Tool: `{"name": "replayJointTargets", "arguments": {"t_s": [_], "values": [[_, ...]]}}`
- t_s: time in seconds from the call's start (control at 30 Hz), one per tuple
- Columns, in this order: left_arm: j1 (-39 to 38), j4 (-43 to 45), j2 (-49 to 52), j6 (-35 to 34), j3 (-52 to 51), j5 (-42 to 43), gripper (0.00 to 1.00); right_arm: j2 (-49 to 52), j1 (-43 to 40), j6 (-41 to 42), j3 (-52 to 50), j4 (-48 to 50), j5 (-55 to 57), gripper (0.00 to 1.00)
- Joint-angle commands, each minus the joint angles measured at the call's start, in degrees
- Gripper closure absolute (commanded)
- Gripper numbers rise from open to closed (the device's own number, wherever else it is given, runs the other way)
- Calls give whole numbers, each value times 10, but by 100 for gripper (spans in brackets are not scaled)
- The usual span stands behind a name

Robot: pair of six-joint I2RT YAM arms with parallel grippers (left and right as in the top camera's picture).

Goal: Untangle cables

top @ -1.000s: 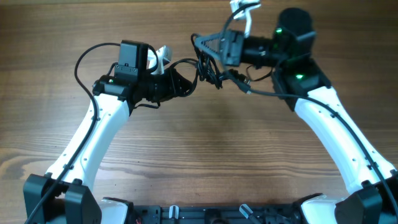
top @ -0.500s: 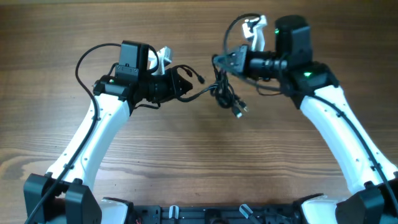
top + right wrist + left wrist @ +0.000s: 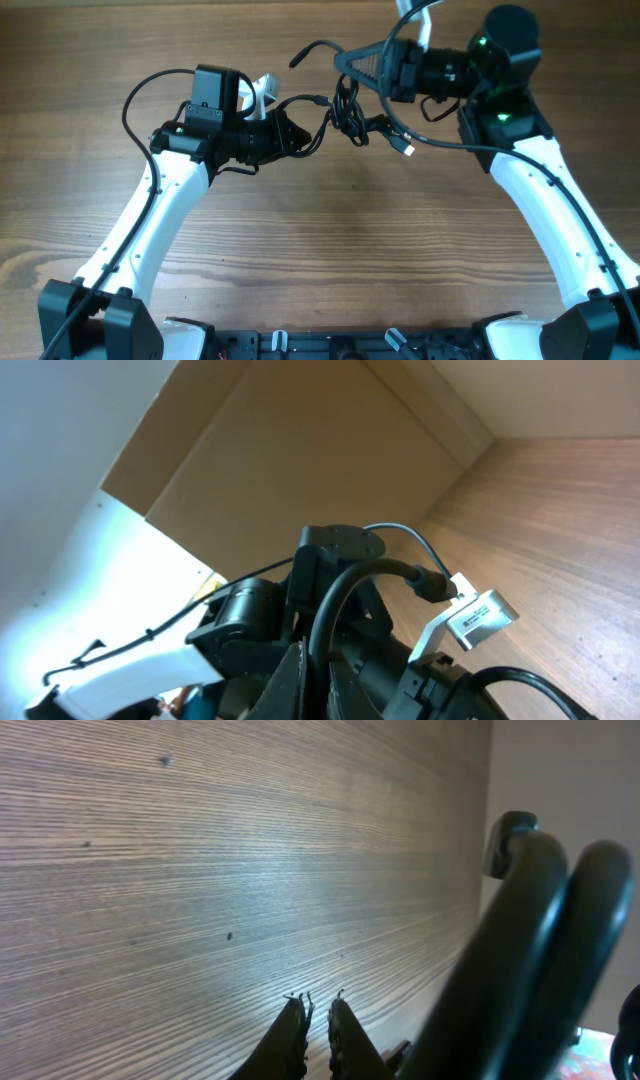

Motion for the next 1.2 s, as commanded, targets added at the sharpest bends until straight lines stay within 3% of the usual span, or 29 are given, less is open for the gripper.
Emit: {"name": "replayJointTargets", "arguments": {"t_s": [0.0,0.1,0.23,0.37,0.63,0.9,1.17], "values": [[0,-5,4,10,-5,-14,90,-11,-13,24,12,-12,-14,96],[0,-5,4,9,-5,-14,93,-11,1,-53,12,-127,21,96],[0,-5,4,5,-5,-11,93,-11,40,-153,12,-316,184,96],[0,-3,4,3,-5,-11,93,-11,106,-177,12,-420,388,96],[0,9,4,-23,-5,2,92,3,220,-187,12,-451,620,95],[0,10,4,-20,-5,53,76,21,226,-168,12,-429,625,96],[0,10,4,-17,-5,64,70,34,226,-139,12,-408,591,95]]}}
